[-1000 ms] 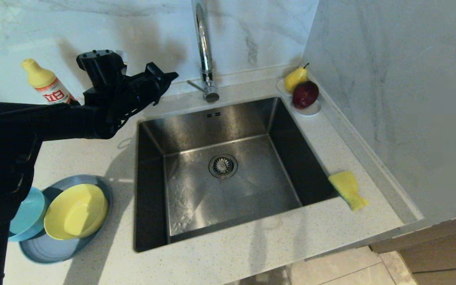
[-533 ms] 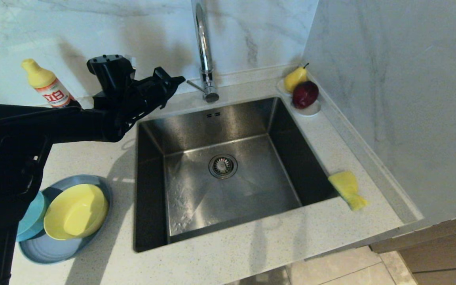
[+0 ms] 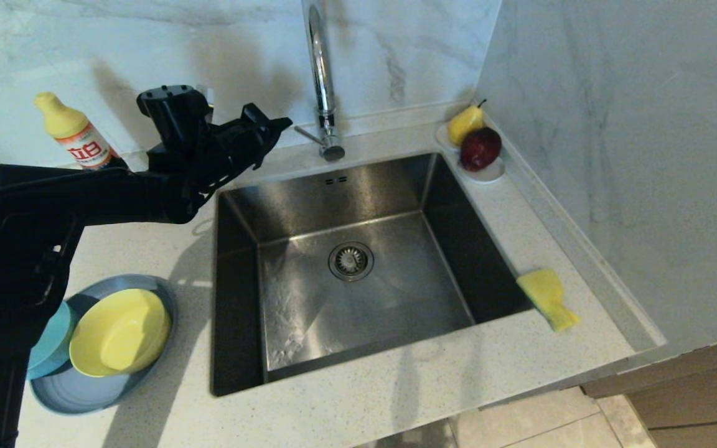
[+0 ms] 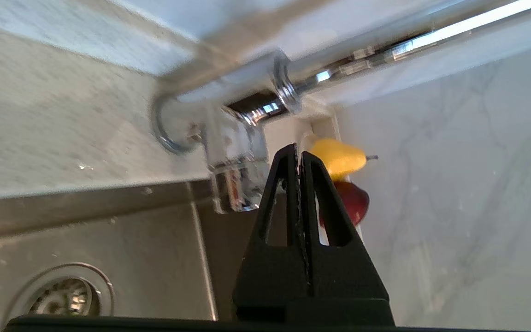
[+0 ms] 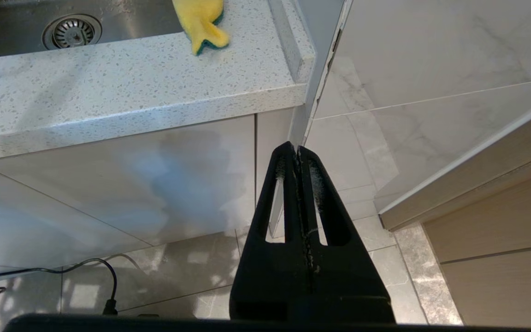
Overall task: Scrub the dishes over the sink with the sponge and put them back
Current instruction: Turn on the faucet
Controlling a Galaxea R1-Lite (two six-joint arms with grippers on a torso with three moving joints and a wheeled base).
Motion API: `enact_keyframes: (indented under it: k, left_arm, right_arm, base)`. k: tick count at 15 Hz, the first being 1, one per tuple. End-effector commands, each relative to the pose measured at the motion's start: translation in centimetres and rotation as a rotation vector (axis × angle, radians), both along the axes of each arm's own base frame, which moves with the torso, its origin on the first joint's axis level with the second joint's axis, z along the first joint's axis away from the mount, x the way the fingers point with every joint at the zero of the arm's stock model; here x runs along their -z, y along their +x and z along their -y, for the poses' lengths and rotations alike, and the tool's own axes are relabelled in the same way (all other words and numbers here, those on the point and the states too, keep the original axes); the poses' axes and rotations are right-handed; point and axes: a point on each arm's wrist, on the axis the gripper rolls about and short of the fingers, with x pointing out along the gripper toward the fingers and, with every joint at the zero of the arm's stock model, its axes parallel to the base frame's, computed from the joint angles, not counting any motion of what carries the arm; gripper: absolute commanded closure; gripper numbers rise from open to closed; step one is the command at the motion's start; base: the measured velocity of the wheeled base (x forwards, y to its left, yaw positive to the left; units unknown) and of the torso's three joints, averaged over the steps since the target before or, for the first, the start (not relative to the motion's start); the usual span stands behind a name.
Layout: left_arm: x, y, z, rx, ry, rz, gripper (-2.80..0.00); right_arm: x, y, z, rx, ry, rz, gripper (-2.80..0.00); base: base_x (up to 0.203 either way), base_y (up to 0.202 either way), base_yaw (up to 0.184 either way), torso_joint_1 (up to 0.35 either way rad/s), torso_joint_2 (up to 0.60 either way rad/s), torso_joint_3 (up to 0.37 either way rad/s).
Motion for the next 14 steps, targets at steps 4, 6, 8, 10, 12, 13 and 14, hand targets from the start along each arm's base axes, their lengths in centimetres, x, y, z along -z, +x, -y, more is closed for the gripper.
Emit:
enact_keyframes:
  k: [4,6,8,10,12,13,14]
  left_arm:
    - [0.4,0.1,0.4,0.009,-0.002,-0.005,0.0]
    - [0.6,0.2,0.5,0.012,-0.001,-0.01,0.0]
    - [0.7,0.2,1.1,0.021,-0.001,-0.013,0.0]
    - [0.7,0.2,1.2,0.026,0.0,-0.013,0.0]
    - [1.0,0.2,1.6,0.032,0.0,-0.018,0.0]
    - [1.1,0.3,1.7,0.032,0.001,-0.021,0.0]
    - [1.1,0.3,1.7,0.032,0.001,-0.021,0.0]
  right_arm:
    - [0.0,0.0,0.0,-0.001,0.0,0.0,0.0]
    - [0.0,0.0,0.0,-0.001,0.0,0.0,0.0]
    - [0.0,0.0,0.0,-0.001,0.0,0.0,0.0]
    - [0.0,0.0,0.0,0.0,0.0,0.0,0.0]
    - [0.0,0.0,0.0,-0.001,0.0,0.0,0.0]
    - [0.0,0.0,0.0,-0.001,0.0,0.0,0.0]
    - [0.0,0.0,0.0,-0.001,0.0,0.0,0.0]
  base:
    - [0.0,0.0,0.0,0.0,0.0,0.0]
    - [0.0,0.0,0.0,0.0,0.0,0.0]
    - [0.0,0.0,0.0,0.0,0.0,0.0]
    - [0.0,0.0,0.0,0.0,0.0,0.0]
    - [0.0,0.0,0.0,0.0,0.0,0.0]
    - [0.0,0.0,0.0,0.0,0.0,0.0]
    - [0.0,0.0,0.0,0.0,0.0,0.0]
